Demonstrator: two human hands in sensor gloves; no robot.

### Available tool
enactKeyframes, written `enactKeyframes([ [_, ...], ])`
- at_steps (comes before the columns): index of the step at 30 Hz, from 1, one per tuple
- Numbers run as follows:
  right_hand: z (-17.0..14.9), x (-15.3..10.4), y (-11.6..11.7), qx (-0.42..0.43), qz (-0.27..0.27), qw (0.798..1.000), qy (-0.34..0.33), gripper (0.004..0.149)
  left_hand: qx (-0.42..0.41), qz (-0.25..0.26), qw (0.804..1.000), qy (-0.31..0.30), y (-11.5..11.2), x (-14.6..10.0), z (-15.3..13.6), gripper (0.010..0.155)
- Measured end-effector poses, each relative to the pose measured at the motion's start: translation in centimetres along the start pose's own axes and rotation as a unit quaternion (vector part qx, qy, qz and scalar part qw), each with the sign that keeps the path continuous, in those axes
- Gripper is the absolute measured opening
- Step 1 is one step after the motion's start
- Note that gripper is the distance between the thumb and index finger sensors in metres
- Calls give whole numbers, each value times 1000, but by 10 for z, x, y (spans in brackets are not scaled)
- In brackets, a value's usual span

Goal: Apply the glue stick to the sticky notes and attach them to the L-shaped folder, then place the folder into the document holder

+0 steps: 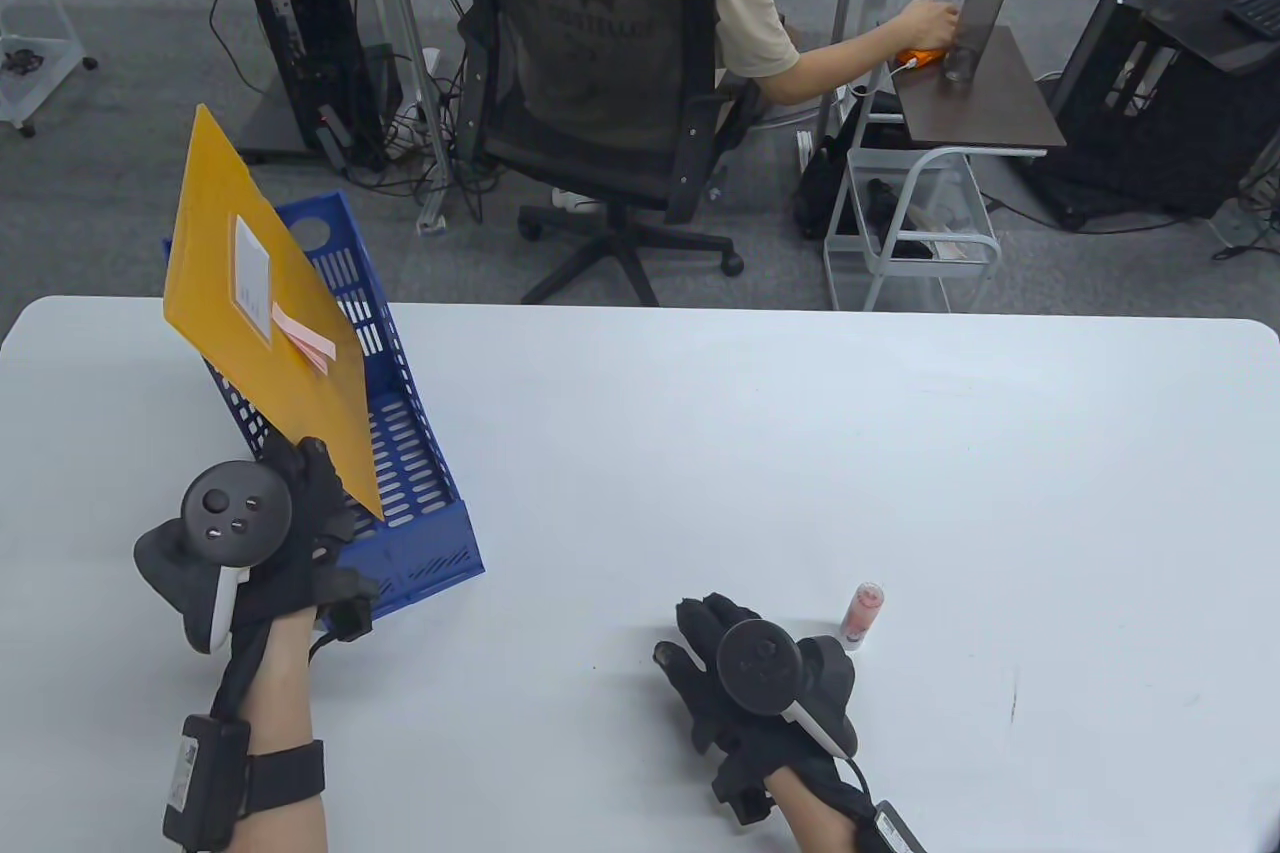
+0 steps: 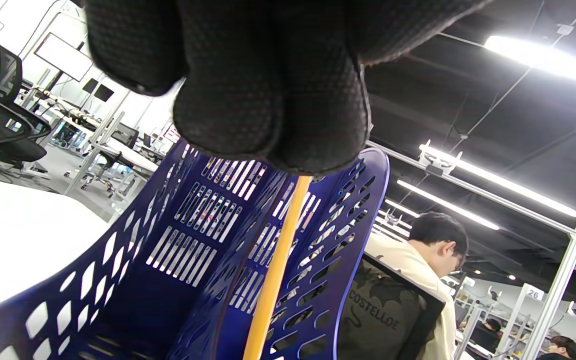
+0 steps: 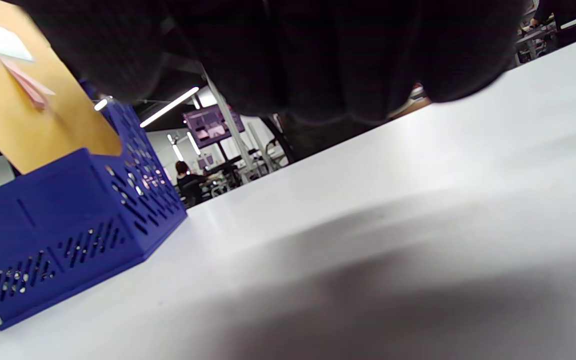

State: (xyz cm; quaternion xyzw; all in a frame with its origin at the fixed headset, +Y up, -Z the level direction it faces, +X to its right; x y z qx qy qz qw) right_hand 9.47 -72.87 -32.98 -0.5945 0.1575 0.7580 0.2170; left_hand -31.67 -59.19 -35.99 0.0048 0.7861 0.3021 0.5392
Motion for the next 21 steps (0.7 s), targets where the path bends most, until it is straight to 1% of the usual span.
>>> enactKeyframes([
  [4,1,0,0,-1,-1,1000,-1,65,-15,-19,1000,10,-16,3,-6,49],
  [7,2,0,-1,-3,-4,1000,-4,65,-16,-46,998,25,-33,5,-13,48],
  [13,3,0,-1,-11,-5,1000,-5,65,-11,-74,996,42,-57,3,-22,48],
  [17,3,0,-1,-11,-4,1000,-4,65,-23,-88,995,50,-68,0,-25,48],
  [21,3,0,-1,-10,-6,1000,-5,65,-26,-107,993,43,-76,-2,-26,49],
])
Point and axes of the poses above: the tracker on the back of each hand, its own z axis roughly to the thumb side, its own x axis roughly from the wrist to the fingertips, y = z × x, the point moved 3 cm from there along x, roughly from the wrist to the fingertips, and after that the axes turned 4 degrees about x, right-handed, at the moved point
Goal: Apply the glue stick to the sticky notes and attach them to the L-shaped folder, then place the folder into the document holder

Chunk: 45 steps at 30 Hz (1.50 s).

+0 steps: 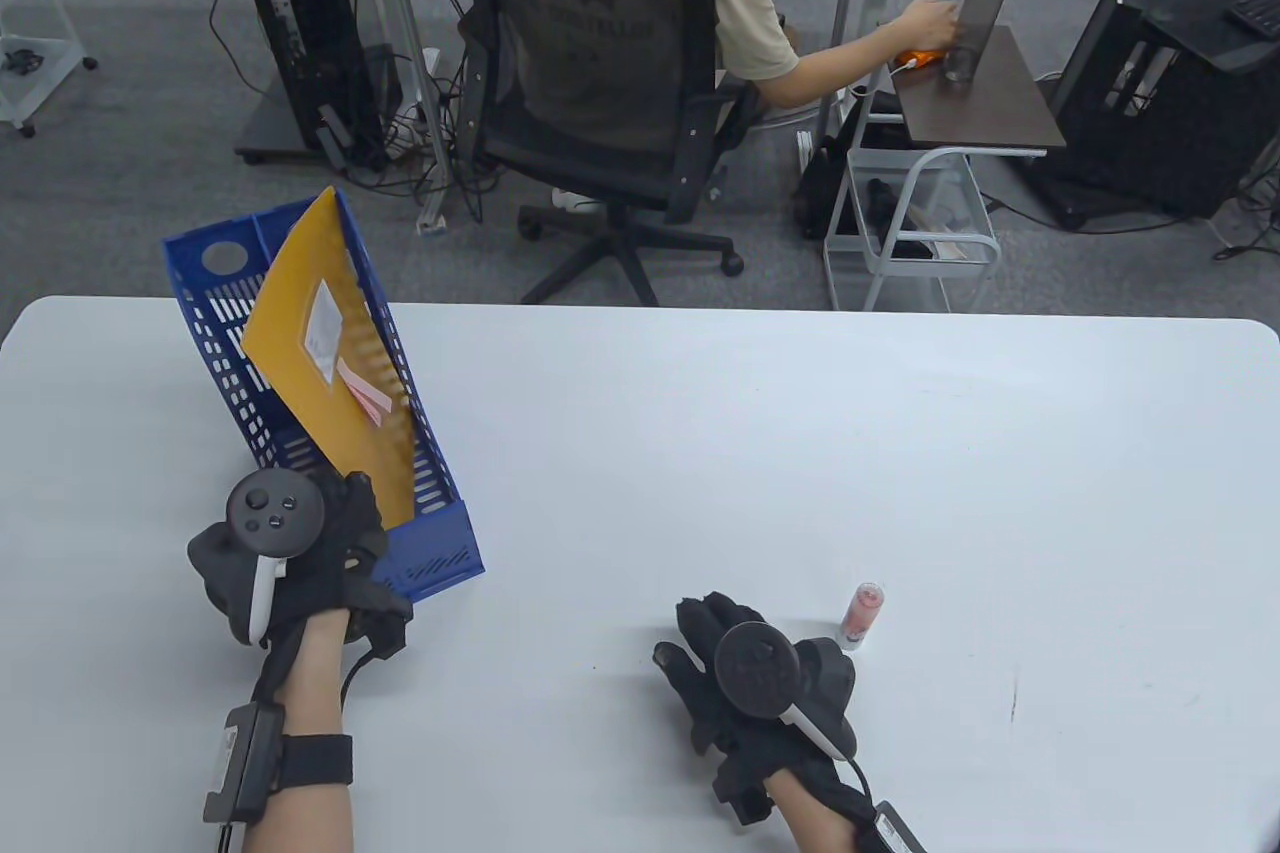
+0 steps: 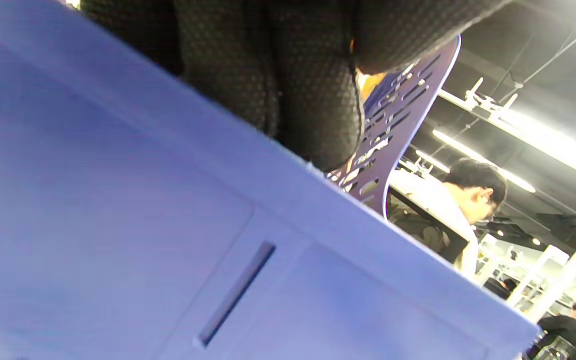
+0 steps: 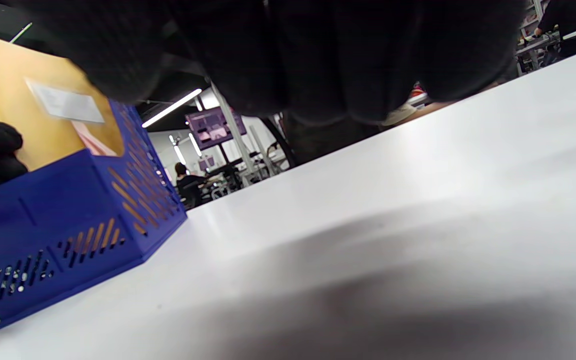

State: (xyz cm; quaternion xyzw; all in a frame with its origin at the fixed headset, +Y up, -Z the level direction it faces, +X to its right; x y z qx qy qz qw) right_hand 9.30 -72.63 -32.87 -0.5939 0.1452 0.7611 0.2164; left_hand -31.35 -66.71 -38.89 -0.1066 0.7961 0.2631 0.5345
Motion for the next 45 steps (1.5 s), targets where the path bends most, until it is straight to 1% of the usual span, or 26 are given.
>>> enactKeyframes([
  [3,1,0,1,0,1,1000,-2,65,-6,0,1000,0,-3,-1,-2,49],
  [8,4,-1,2,-6,4,1000,-8,65,-14,-28,1000,-2,0,-5,-2,50],
  [11,4,-2,0,-2,-1,1000,-9,65,-14,-31,999,-6,2,-8,0,51],
  [13,4,-2,-2,0,-4,1000,-10,65,-8,-35,999,-9,5,-13,4,53],
  [15,4,-2,-4,3,-6,1000,-9,66,3,-50,999,-16,7,-18,9,58],
  [18,4,-2,-5,3,-7,1000,-10,66,11,-48,998,-27,14,-27,17,62],
  [22,3,-2,-11,7,-12,1000,-9,66,14,-50,997,-62,20,-43,34,62],
  [24,4,-3,-17,15,-13,1000,-11,66,8,-55,995,-88,19,-53,45,62],
  [26,10,-5,-25,19,-18,999,-21,62,10,-57,991,-117,18,-63,57,62],
  [28,20,-11,-37,17,-39,998,-43,62,34,-59,982,-175,12,-77,73,64],
  [30,29,-14,-46,12,-52,997,-58,63,62,-55,972,-220,4,-91,86,66],
  [32,35,-19,-53,-2,-65,995,-72,66,87,-53,956,-273,-7,-106,98,72],
  [33,37,-22,-56,-19,-72,994,-78,69,109,-62,944,-304,-15,-114,104,76],
  [35,37,-25,-57,-53,-78,992,-83,74,123,-63,934,-330,-27,-125,110,82],
  [37,30,-27,-58,-106,-81,988,-83,78,134,-65,918,-367,-44,-137,117,86],
  [39,22,-27,-56,-139,-81,984,-79,82,140,-79,908,-386,-60,-143,120,89],
  [41,14,-30,-52,-159,-87,979,-91,85,140,-117,896,-404,-77,-149,121,91],
  [42,12,-31,-50,-164,-89,978,-95,86,140,-127,894,-407,-82,-150,121,92],
  [44,9,-32,-43,-181,-67,977,-91,90,137,-145,890,-410,-94,-153,119,95],
  [45,6,-32,-39,-191,-41,977,-80,92,138,-154,888,-410,-102,-154,116,95],
])
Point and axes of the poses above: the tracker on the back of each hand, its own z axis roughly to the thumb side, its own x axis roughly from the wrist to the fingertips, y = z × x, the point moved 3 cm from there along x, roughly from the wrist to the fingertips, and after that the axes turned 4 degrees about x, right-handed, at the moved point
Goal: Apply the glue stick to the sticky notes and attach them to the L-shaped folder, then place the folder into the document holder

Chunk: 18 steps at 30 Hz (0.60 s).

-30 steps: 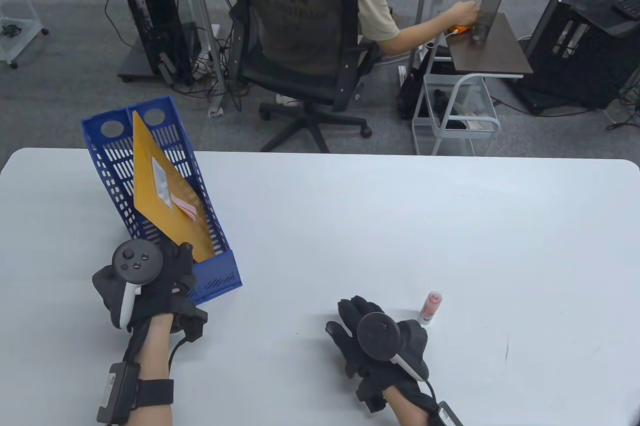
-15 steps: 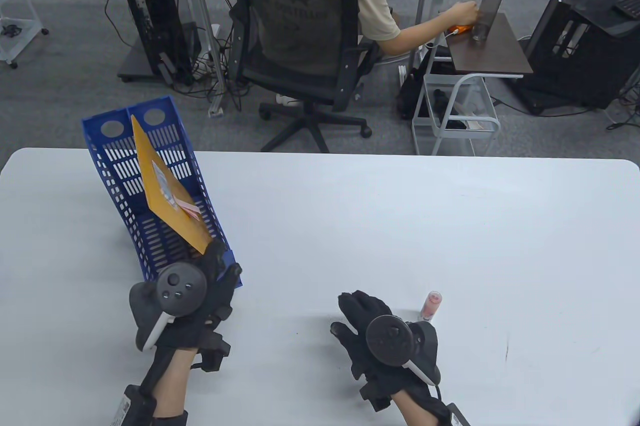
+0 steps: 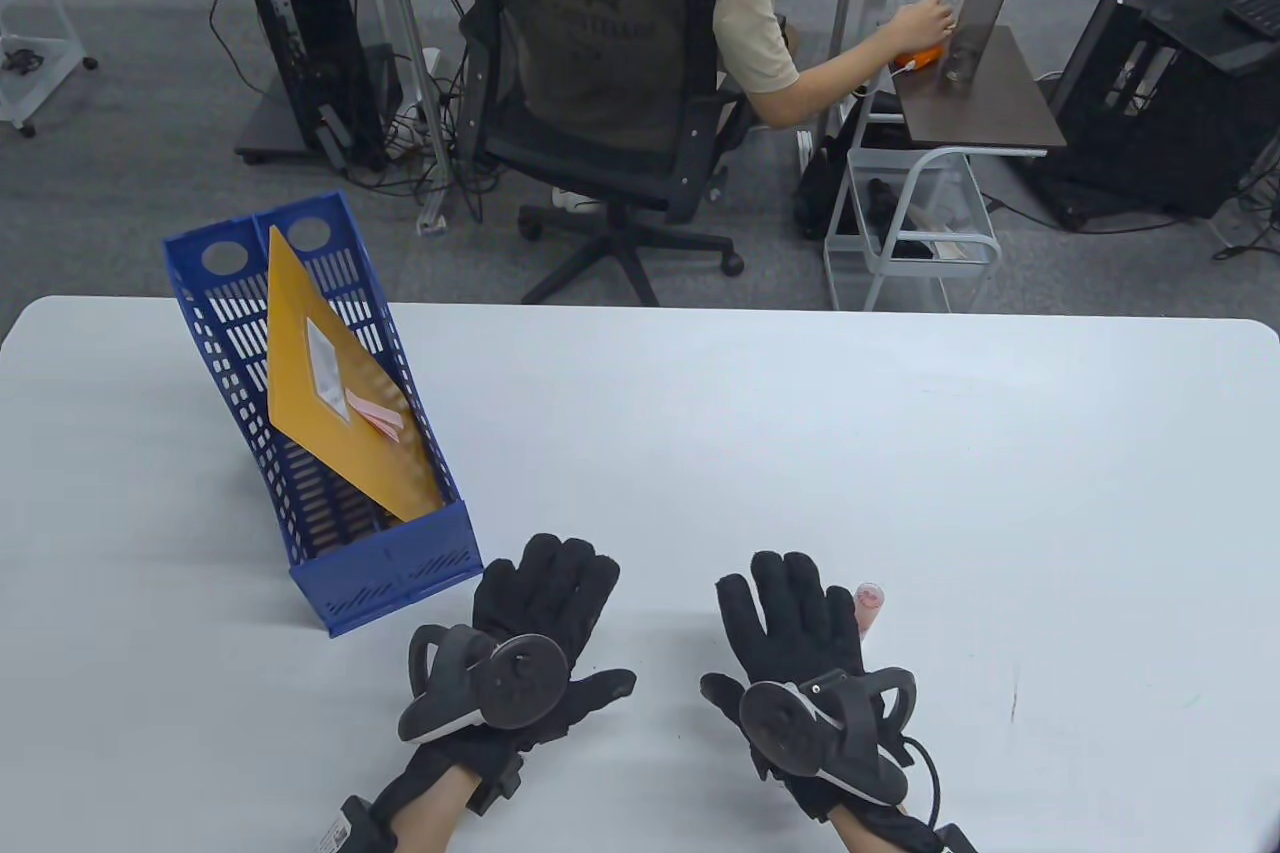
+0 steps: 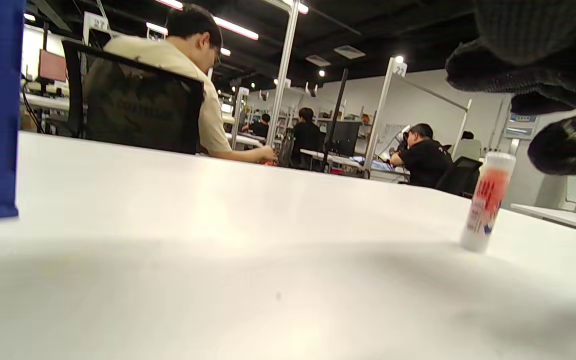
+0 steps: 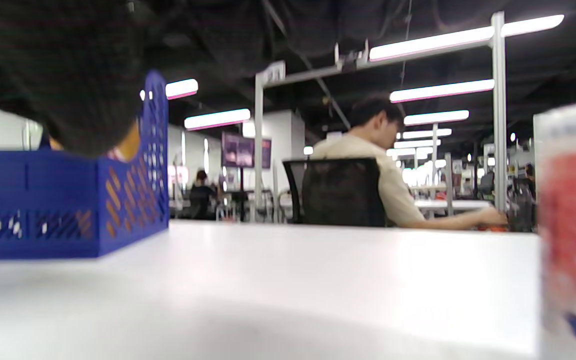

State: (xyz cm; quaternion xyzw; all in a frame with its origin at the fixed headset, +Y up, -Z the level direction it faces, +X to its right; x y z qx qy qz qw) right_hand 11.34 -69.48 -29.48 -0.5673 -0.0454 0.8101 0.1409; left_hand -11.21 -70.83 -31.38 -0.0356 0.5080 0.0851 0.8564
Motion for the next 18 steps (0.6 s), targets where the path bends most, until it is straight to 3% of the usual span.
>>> enactKeyframes([
  [5,-2,-1,9,-14,32,999,8,95,17,-68,997,15,-27,1,-3,99],
  [11,-1,-3,16,-34,61,997,19,95,9,-108,994,23,-44,-1,-9,99],
  [18,1,-2,21,-40,76,996,22,96,16,-87,996,21,-38,-6,-13,99],
])
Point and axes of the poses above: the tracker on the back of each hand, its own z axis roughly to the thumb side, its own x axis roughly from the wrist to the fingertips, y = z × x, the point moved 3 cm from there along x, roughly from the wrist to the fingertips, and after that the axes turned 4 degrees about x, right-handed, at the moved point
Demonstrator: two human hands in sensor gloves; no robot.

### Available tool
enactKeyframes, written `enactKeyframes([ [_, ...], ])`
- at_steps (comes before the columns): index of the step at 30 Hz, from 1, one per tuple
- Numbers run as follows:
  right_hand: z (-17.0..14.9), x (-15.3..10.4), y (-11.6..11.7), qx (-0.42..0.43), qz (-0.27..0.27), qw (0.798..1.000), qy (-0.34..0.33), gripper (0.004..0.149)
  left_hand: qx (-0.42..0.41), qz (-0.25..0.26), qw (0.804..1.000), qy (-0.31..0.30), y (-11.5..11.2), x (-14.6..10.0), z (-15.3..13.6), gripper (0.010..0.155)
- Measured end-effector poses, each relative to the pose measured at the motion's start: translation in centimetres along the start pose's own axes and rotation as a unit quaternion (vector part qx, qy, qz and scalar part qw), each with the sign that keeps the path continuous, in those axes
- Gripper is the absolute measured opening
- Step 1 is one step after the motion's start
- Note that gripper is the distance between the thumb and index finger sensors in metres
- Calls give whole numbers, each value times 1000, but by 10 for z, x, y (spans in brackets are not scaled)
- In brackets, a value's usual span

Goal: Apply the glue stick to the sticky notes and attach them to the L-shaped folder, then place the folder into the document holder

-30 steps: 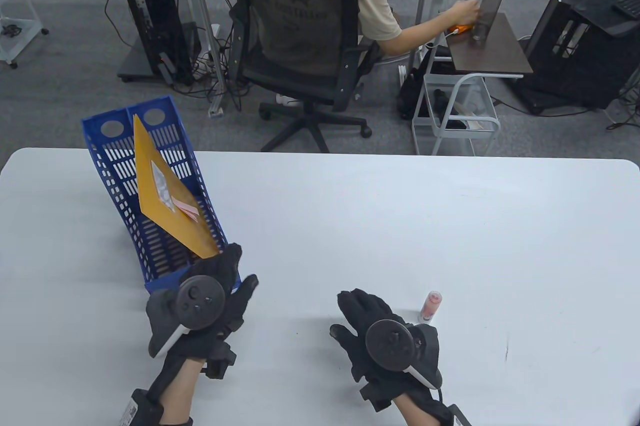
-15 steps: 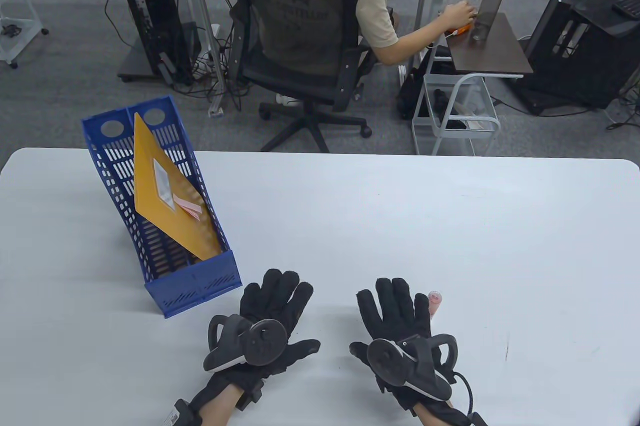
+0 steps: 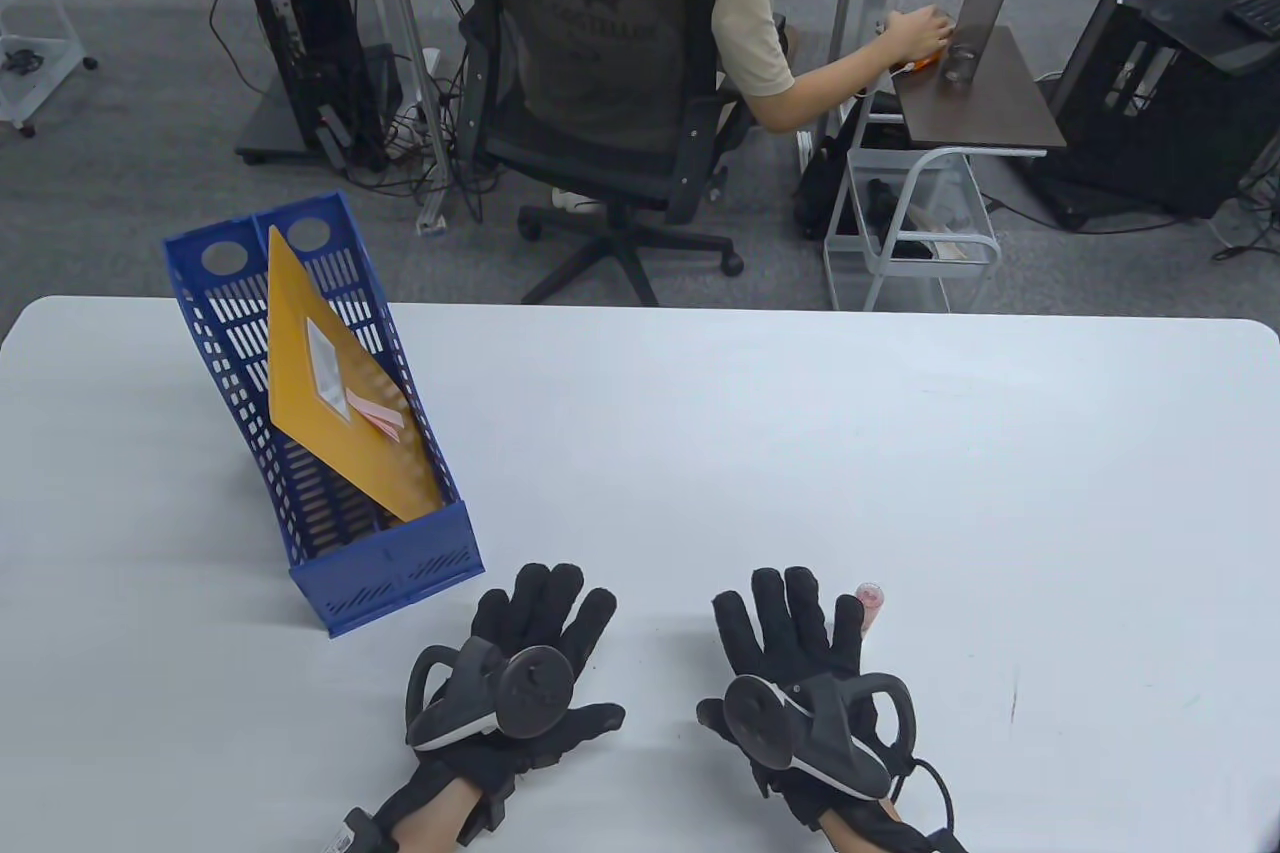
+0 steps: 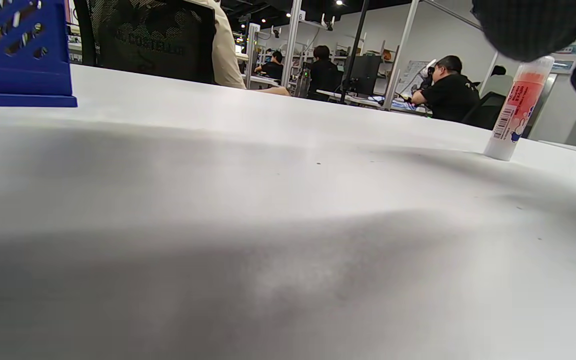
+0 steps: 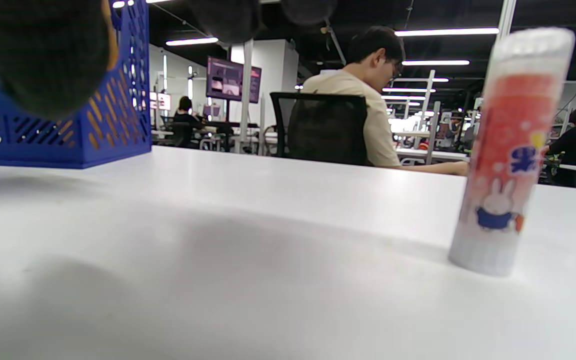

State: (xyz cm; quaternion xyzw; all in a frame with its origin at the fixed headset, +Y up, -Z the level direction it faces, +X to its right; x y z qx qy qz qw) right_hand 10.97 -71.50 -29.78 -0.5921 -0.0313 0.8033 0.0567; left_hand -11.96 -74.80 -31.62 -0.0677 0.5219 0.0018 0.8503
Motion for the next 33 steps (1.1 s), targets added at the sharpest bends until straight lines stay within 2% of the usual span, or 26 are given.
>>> enactKeyframes([
  [15,7,2,4,9,10,1000,-17,95,-2,-17,999,29,-6,-1,-15,98],
  [33,8,3,7,14,15,1000,-20,93,-1,-33,999,32,-7,0,-13,98],
])
Point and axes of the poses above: the tracker on the back of each hand, its own z axis roughly to the thumb side, its own x axis roughly from the wrist to the fingertips, y = z × x, the point moved 3 cm from there along x, roughly from the wrist to the fingertips, and after that the axes turned 4 degrees about x, right-handed, at the moved point
